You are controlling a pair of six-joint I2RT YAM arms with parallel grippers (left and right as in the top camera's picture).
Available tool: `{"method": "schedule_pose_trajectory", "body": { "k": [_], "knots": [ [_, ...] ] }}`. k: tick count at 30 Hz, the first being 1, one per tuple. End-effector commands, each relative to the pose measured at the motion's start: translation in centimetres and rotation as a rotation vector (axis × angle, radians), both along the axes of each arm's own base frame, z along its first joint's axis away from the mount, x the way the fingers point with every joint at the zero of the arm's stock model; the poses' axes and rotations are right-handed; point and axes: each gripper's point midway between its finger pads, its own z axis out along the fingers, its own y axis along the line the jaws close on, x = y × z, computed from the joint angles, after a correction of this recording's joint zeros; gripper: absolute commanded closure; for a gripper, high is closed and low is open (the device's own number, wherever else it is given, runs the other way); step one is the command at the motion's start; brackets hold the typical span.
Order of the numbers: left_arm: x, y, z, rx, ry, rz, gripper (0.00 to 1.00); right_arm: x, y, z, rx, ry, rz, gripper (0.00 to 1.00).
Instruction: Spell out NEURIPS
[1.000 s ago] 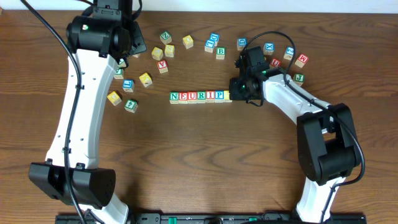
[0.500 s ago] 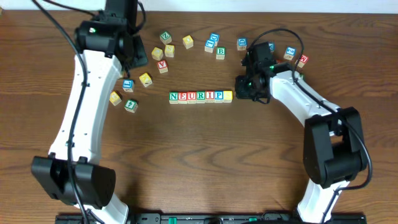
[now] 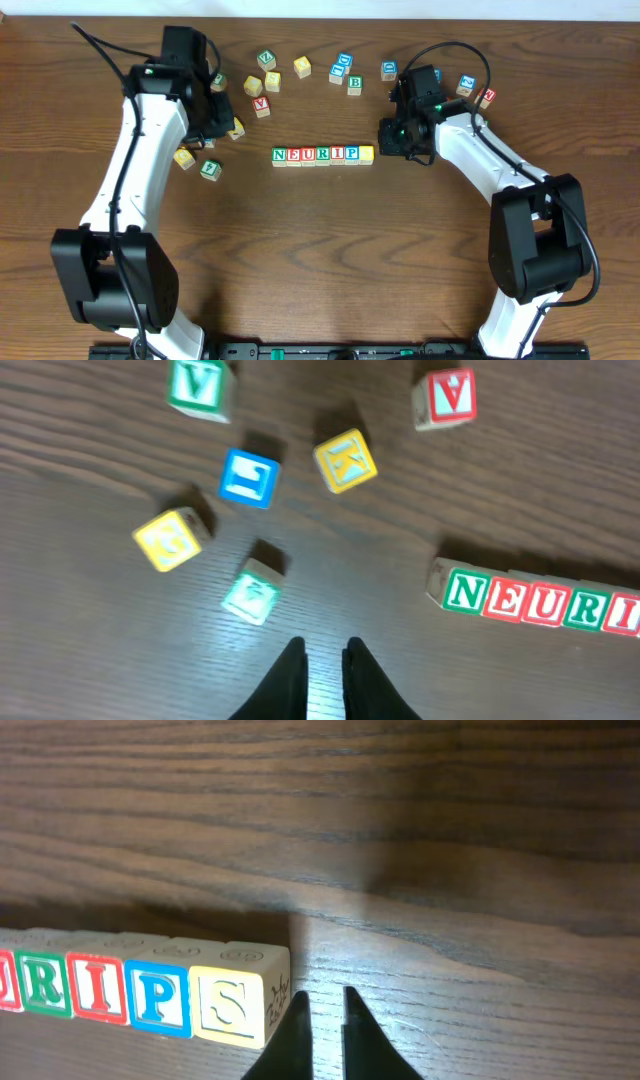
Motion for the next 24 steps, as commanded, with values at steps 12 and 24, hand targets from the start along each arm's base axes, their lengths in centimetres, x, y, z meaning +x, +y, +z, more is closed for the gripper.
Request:
{"method": "schedule_pose_trajectory", "body": {
  "k": [12,24],
  "knots": [
    [0.7,-2.9,-6.8,-0.123,0.027,-0.125,0.92,0.5,-0.2,-0.9,-0.003,0.010,-0.036,0.95],
    [0.3,-5.0,-11.9,-0.214,0.129,-0.204,0.92,0.3,-0.7,-2.2,-0.018,0.002,-0.060,0.93]
  ]
}}
